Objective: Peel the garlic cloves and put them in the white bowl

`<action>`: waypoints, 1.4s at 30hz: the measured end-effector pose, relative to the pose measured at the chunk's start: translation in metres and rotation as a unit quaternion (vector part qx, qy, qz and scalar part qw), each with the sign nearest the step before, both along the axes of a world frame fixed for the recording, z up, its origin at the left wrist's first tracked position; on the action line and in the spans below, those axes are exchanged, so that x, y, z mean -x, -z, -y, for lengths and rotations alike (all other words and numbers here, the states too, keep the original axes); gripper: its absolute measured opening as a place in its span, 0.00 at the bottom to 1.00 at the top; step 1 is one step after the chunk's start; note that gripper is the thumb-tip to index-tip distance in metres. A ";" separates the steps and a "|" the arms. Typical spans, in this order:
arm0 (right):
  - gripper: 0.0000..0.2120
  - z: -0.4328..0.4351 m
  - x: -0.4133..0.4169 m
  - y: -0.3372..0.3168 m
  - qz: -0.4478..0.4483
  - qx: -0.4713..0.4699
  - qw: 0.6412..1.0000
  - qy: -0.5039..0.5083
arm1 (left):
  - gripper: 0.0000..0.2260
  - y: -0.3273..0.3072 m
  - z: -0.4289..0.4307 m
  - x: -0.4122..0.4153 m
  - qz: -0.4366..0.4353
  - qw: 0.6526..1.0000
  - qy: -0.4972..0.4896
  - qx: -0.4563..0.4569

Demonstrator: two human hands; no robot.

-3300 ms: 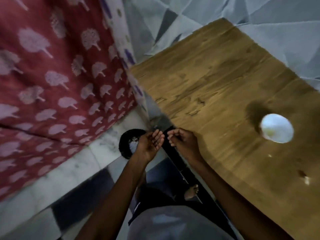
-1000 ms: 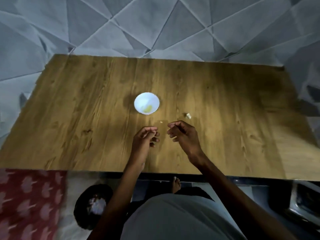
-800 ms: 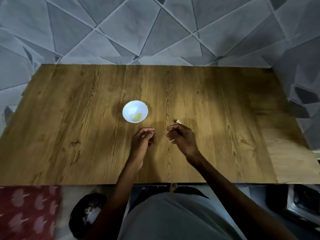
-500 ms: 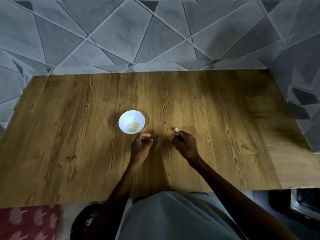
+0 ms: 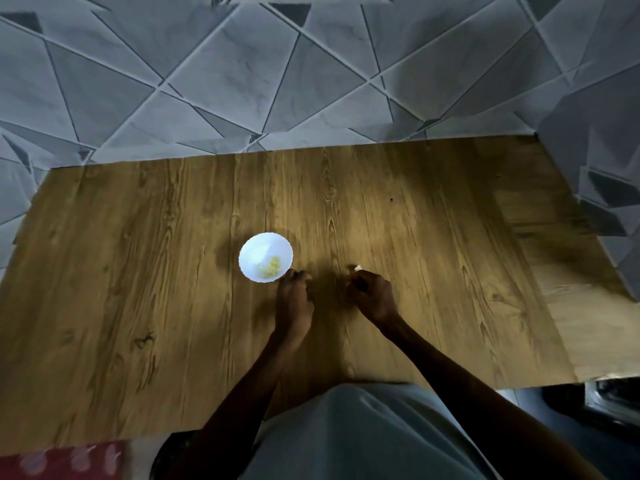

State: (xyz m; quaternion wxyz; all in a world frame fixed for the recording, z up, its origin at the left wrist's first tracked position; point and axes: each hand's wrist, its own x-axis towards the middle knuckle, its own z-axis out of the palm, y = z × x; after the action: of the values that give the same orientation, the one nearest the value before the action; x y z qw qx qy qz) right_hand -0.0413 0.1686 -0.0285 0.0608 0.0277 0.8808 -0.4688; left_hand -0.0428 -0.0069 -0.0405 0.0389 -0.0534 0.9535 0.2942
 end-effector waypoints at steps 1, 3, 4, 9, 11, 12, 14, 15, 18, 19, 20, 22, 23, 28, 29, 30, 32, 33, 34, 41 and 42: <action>0.05 0.000 0.000 0.001 -0.004 -0.004 1.000 -0.006 | 0.18 0.001 0.002 -0.002 0.006 1.000 -0.005 0.003; 0.05 0.002 0.001 0.003 -0.017 -0.013 1.000 -0.021 | 0.14 0.001 0.006 -0.007 0.021 1.000 -0.011 0.010; 0.05 0.002 0.001 0.003 -0.020 -0.012 0.999 -0.024 | 0.14 0.002 0.007 -0.010 0.024 1.000 -0.008 0.017; 0.05 0.007 0.003 0.004 -0.017 -0.008 1.000 -0.021 | 0.21 0.000 0.012 -0.017 0.035 0.994 0.065 0.080; 0.05 0.009 0.006 0.003 -0.014 -0.012 1.000 -0.022 | 0.18 -0.005 0.010 -0.016 0.024 0.996 0.071 0.050; 0.05 0.010 0.007 0.001 -0.012 -0.015 1.000 -0.025 | 0.15 -0.011 0.009 -0.015 -0.007 0.997 0.064 0.029; 0.06 0.011 0.010 -0.003 -0.011 -0.020 0.999 -0.029 | 0.11 -0.027 0.012 -0.008 -0.067 0.997 0.037 0.008; 0.06 0.012 0.012 -0.004 -0.013 -0.018 0.999 -0.032 | 0.11 -0.036 0.017 -0.001 -0.086 0.996 0.021 0.004; 0.06 0.016 0.017 -0.007 -0.016 -0.001 0.999 -0.039 | 0.09 -0.052 0.038 0.021 -0.065 0.997 -0.038 0.017; 0.06 0.019 0.018 -0.008 -0.013 0.009 0.999 -0.038 | 0.09 -0.053 0.046 0.027 -0.046 0.997 -0.059 0.023; 0.06 0.021 0.019 -0.007 -0.010 0.019 0.999 -0.035 | 0.09 -0.053 0.053 0.032 -0.023 0.997 -0.074 0.022; 0.06 0.024 0.022 -0.008 -0.003 0.028 0.999 -0.029 | 0.10 -0.050 0.063 0.039 0.013 0.996 -0.080 0.026; 0.06 0.026 0.023 -0.008 -0.001 0.028 0.999 -0.029 | 0.10 -0.049 0.066 0.042 0.025 0.996 -0.075 0.035; 0.06 0.023 0.023 -0.008 -0.011 0.029 0.999 -0.039 | 0.10 -0.042 0.073 0.050 0.040 0.995 -0.082 0.041; 0.06 0.020 0.023 -0.008 -0.017 0.025 0.999 -0.039 | 0.11 -0.043 0.072 0.051 0.024 0.996 -0.084 0.033; 0.06 0.017 0.024 -0.008 -0.024 0.019 0.999 -0.037 | 0.11 -0.044 0.071 0.050 0.002 0.996 -0.087 0.019; 0.05 0.009 0.024 -0.010 -0.052 -0.001 0.998 -0.026 | 0.12 -0.050 0.065 0.050 -0.044 0.995 -0.084 -0.011; 0.06 0.004 0.024 -0.011 -0.069 -0.021 0.997 -0.018 | 0.12 -0.053 0.061 0.049 -0.062 0.995 -0.072 -0.022; 0.06 0.000 0.025 -0.012 -0.082 -0.049 0.995 -0.008 | 0.11 -0.056 0.055 0.046 -0.076 0.995 -0.053 -0.035; 0.24 -0.017 0.024 -0.012 0.013 -0.316 0.948 -0.036 | 0.07 -0.048 0.006 0.024 -0.032 0.986 0.050 -0.156; 0.22 -0.019 0.024 -0.008 0.021 -0.306 0.951 -0.046 | 0.07 -0.043 0.001 0.022 -0.015 0.984 0.060 -0.167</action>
State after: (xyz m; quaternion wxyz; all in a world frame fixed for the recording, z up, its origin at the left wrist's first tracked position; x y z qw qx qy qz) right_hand -0.0656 0.1880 -0.0205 0.0895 0.0145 0.9807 -0.1730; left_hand -0.0650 -0.0075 0.0025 0.0502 0.0159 0.8928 0.4474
